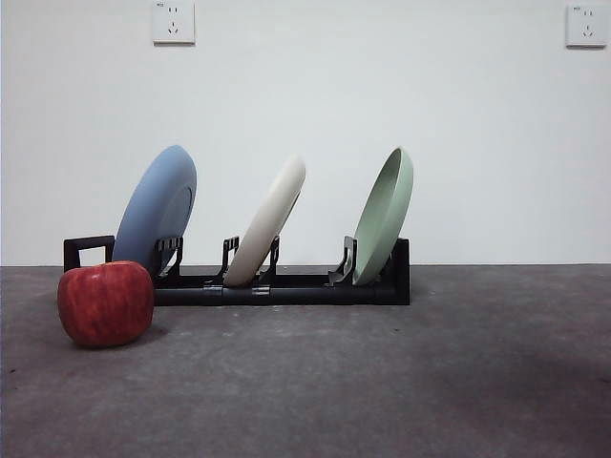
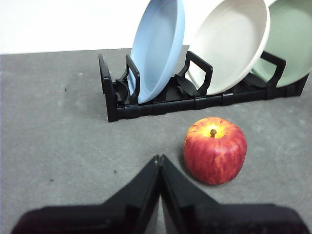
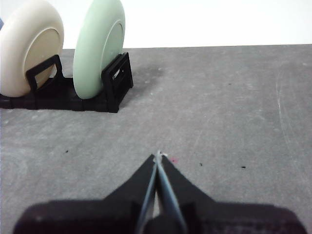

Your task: Take the yellow plate from the plate rack,put the plate on the table,take the apple from the table,put the apple in the plate

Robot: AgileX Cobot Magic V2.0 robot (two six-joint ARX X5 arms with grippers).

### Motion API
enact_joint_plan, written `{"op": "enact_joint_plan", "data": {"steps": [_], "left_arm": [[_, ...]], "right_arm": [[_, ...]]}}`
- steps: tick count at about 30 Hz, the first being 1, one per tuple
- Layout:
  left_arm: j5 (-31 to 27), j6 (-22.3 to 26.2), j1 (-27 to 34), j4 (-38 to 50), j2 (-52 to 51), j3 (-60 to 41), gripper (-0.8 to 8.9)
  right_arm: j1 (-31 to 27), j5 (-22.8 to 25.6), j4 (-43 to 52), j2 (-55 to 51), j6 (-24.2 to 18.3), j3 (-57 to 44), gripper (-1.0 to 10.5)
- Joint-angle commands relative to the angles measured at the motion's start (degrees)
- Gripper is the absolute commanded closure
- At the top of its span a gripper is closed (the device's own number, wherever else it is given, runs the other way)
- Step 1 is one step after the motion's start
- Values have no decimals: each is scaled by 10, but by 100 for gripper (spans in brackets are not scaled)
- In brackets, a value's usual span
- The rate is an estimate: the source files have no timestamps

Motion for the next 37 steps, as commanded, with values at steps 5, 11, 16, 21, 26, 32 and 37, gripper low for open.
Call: {"op": "enact_joint_plan", "data": {"steps": [5,11,16,21,26,32,37], "left_arm": [[16,-90,1,2,0,13,820],[29,-124,1,-25,3,76,820],[29,-126,1,-87,24,161,820],[61,-117,1,-147,67,256,820],[107,-102,1,-210,123,342,820],[150,-57,1,-306,199,447,820],[175,-20,1,-384,253,525,820]], "right_arm": [[0,-2,12,-1,71,22,957],[0,-2,11,11,113,89,958],[0,-18,-11,53,156,167,958],[0,-44,-117,123,126,281,958],[0,-77,-238,201,51,397,958],[0,-89,-365,280,-13,515,958],[0,-91,-440,324,-36,578,958]]}}
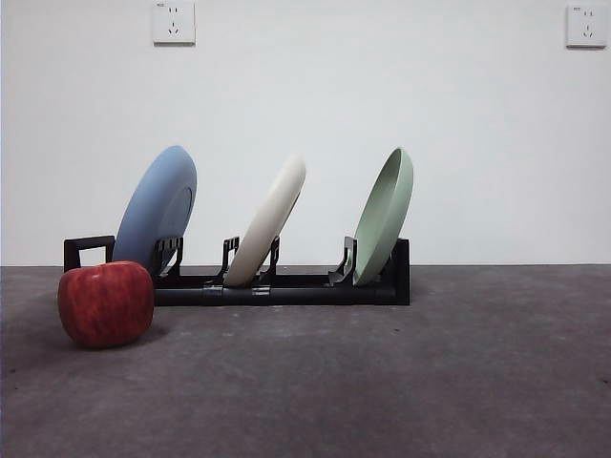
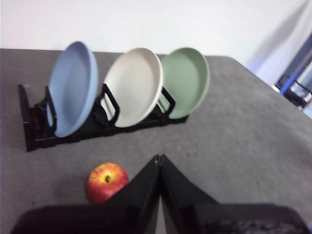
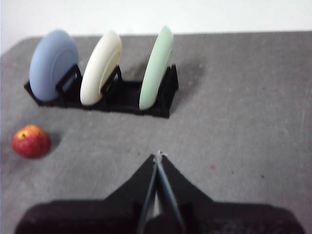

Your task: Take the yellow plate from the plate rack,put the plate on the table,take the apple from the table,put the apple in the plate

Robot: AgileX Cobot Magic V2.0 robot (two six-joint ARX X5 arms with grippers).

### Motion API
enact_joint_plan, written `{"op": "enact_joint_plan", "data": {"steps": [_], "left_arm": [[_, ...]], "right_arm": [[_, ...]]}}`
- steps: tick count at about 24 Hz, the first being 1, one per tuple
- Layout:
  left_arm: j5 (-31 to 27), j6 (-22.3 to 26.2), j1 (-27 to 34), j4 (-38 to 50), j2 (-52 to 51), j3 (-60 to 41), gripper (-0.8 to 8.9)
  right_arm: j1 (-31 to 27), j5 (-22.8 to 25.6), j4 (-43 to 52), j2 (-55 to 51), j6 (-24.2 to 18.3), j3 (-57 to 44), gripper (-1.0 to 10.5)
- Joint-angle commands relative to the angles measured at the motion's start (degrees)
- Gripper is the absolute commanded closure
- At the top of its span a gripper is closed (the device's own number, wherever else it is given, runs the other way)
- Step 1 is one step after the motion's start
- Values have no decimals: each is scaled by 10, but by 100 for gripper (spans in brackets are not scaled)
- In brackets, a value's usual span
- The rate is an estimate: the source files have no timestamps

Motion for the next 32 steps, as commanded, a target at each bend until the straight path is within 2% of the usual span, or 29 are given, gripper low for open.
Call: {"op": "enact_joint_plan", "data": {"steps": [1,4,9,13,14,15,17,18,26,30,32], "left_arm": [[10,42,1,-37,24,37,820],[11,57,1,-62,43,62,820],[13,57,-2,-67,54,66,820],[24,57,-2,-72,61,66,810],[37,57,-2,-72,63,67,772],[47,57,-2,-72,66,67,661],[61,57,-2,-71,74,67,338],[69,57,-2,-71,79,67,252],[108,57,-13,-6,147,100,247],[106,68,-55,37,247,159,248],[85,73,-90,61,314,195,248]], "right_arm": [[0,-11,-34,20,-30,27,958],[0,-32,-60,37,-38,44,958],[0,-38,-73,49,-44,51,957],[0,-48,-72,49,-44,54,906],[0,-56,-70,49,-44,54,811],[0,-64,-69,49,-44,54,683],[0,-75,-69,52,-44,54,433],[0,-76,-69,52,-43,54,377],[0,-77,-69,66,-43,56,375],[0,-88,-68,80,-42,56,375],[0,-91,-68,90,-42,56,376]]}}
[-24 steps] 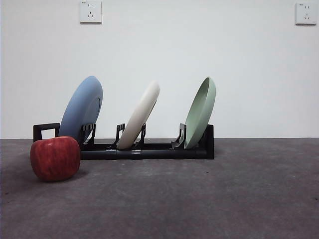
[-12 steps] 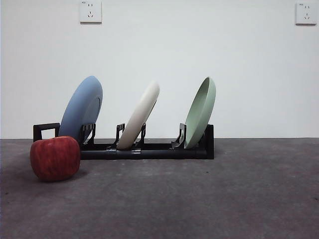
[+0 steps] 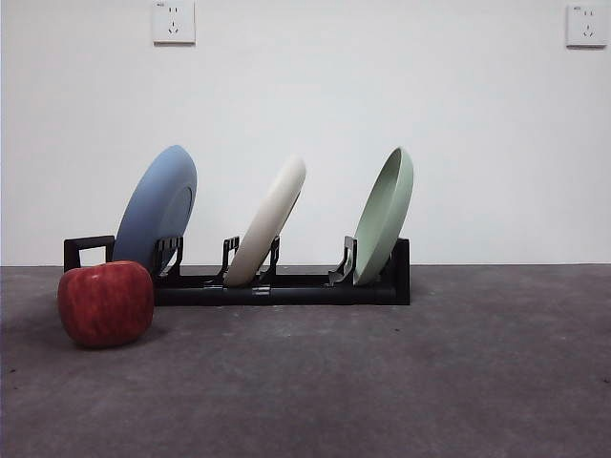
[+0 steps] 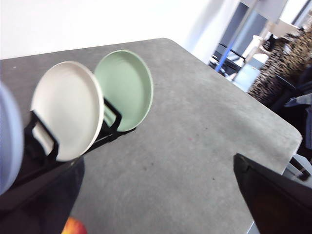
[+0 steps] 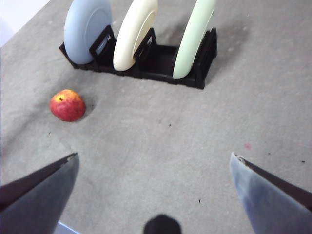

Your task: Take the yellow plate from the plate rack,put the plate on the table,take the apple from the table,put the apple in the plate

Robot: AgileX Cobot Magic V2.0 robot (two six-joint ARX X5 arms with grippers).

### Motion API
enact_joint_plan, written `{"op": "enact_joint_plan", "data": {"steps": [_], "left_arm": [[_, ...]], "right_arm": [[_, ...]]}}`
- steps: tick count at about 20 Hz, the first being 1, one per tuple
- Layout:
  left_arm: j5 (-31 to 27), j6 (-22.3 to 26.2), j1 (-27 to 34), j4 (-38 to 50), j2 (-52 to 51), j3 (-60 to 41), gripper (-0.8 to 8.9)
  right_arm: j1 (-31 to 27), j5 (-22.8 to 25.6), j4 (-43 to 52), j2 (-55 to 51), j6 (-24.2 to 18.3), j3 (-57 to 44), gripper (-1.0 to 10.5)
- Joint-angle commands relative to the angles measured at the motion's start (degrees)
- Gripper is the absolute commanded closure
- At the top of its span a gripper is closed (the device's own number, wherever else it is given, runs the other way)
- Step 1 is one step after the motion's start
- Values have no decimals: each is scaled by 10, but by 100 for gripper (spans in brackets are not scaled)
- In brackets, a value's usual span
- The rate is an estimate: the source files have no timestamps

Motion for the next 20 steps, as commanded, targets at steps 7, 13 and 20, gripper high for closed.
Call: {"op": "enact_joint_plan", "data": {"steps": [7,13,20], "left_arm": [[-94,42,-121,95,290,145,249],[-164,61,-151,139,463,235,249],[-226,63,-152,184,551,251,251]], "right_arm": [[0,-6,3,23,-2,2,379],[0,-6,3,27,-2,2,379],[0,-6,6,30,-2,2,379]]}}
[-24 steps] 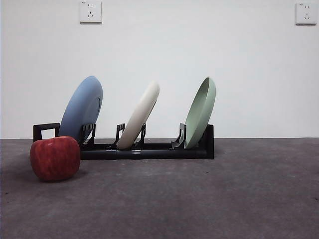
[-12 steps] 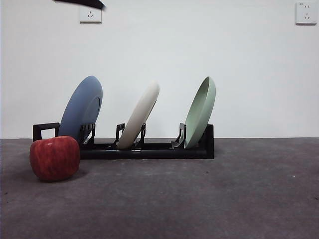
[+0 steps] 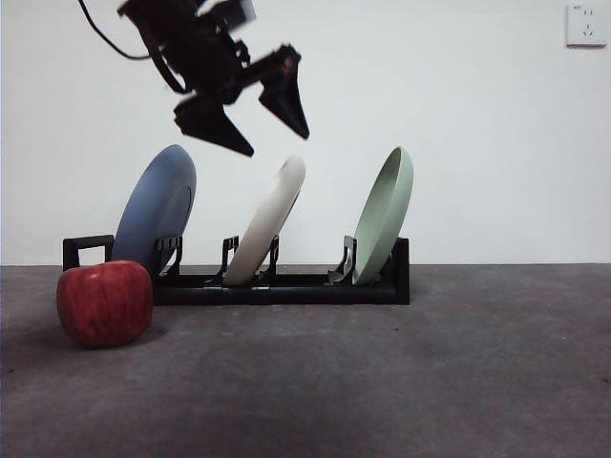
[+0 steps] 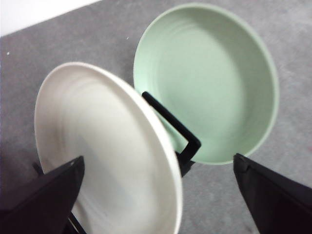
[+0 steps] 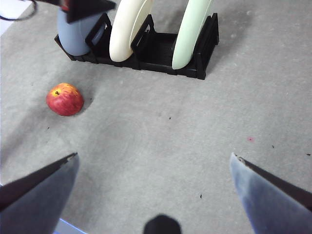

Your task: Take the yellow plate from the plate rack,put the plate on the table,take the apple from the table,put the apple in the plate

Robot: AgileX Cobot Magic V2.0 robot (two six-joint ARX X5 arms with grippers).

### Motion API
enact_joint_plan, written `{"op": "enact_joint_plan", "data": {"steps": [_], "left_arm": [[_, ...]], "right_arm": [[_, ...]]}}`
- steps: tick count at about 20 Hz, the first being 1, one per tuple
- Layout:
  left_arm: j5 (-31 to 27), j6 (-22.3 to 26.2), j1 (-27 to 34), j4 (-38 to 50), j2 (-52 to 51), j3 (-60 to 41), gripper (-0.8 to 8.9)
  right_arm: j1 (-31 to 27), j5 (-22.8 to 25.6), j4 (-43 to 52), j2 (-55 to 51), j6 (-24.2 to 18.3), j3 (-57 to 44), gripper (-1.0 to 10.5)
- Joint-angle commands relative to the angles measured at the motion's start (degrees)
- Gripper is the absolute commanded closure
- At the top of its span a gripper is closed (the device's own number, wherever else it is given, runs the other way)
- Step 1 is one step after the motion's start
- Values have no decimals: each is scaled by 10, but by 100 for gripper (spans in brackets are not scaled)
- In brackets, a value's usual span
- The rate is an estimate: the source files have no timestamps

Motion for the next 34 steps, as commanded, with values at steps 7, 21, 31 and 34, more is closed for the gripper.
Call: {"op": "enact_joint_plan", "data": {"steps": [7,21,31,34], "left_arm": [[-1,7,-9,20,55,3,425],[79,-2,-9,-3,59,3,826],[108,-21,2,-23,29,4,822],[108,-21,6,-24,-10,4,822]], "right_arm": [[0,-2,7,14,-2,2,380],[0,-2,7,18,-2,2,381],[0,-2,7,18,-2,2,381],[0,-2,8,19,-2,2,381]]}}
